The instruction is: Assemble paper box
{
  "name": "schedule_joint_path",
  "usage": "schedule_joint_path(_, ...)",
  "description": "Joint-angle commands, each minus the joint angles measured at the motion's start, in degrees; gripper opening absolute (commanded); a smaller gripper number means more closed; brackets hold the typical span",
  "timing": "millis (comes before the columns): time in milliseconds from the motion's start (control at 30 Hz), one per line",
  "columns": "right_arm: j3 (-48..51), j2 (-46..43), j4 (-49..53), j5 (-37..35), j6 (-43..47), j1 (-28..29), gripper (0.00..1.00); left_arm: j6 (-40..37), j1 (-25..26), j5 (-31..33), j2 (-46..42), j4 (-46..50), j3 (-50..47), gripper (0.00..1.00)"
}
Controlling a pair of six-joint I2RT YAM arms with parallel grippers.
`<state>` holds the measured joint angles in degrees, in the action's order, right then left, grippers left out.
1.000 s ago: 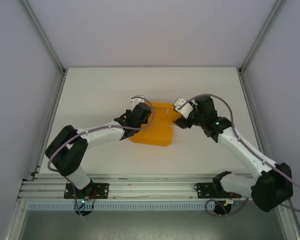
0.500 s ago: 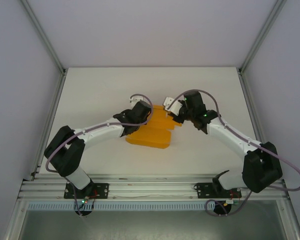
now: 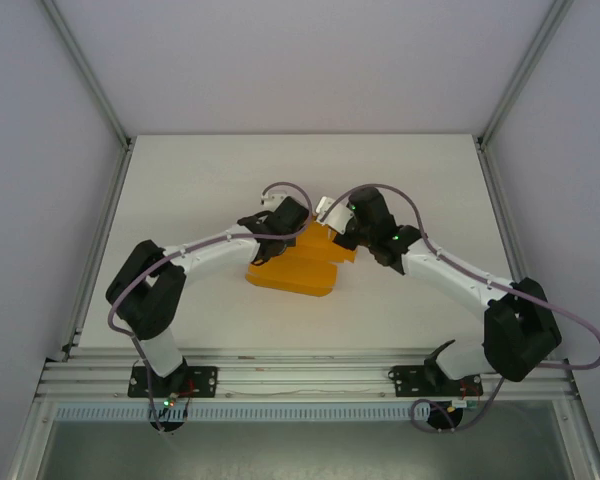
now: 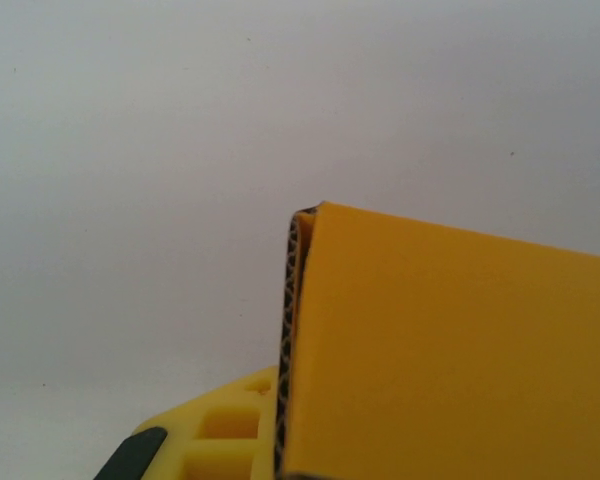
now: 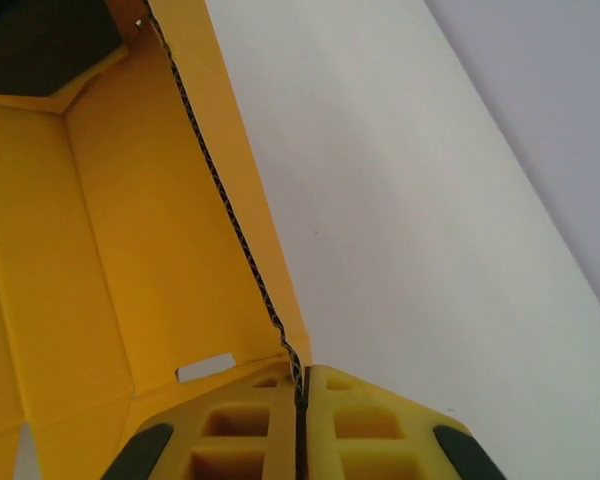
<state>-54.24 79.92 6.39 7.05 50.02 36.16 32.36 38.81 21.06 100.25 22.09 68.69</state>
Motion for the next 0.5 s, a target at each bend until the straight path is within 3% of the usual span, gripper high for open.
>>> schedule_joint_path(0,-2.5,3.5,1.8,-6.3,1.9,2.3,0.05,1.0,0.8,-0.1,1.3,0.4,4.7,0.00)
schedule_joint_path(233,-7.6,9.9,2.4,-21.9,9.5,4.0,0.04,1.7,1.1,0.5,2.1,1.8,5.0,0.00)
schedule_joint_path(467,-6.4,13.2,-5.5,-25.5,19.2,4.7,0.05,0.7,1.4,-0.3,3.8,2.1,6.6,0.00)
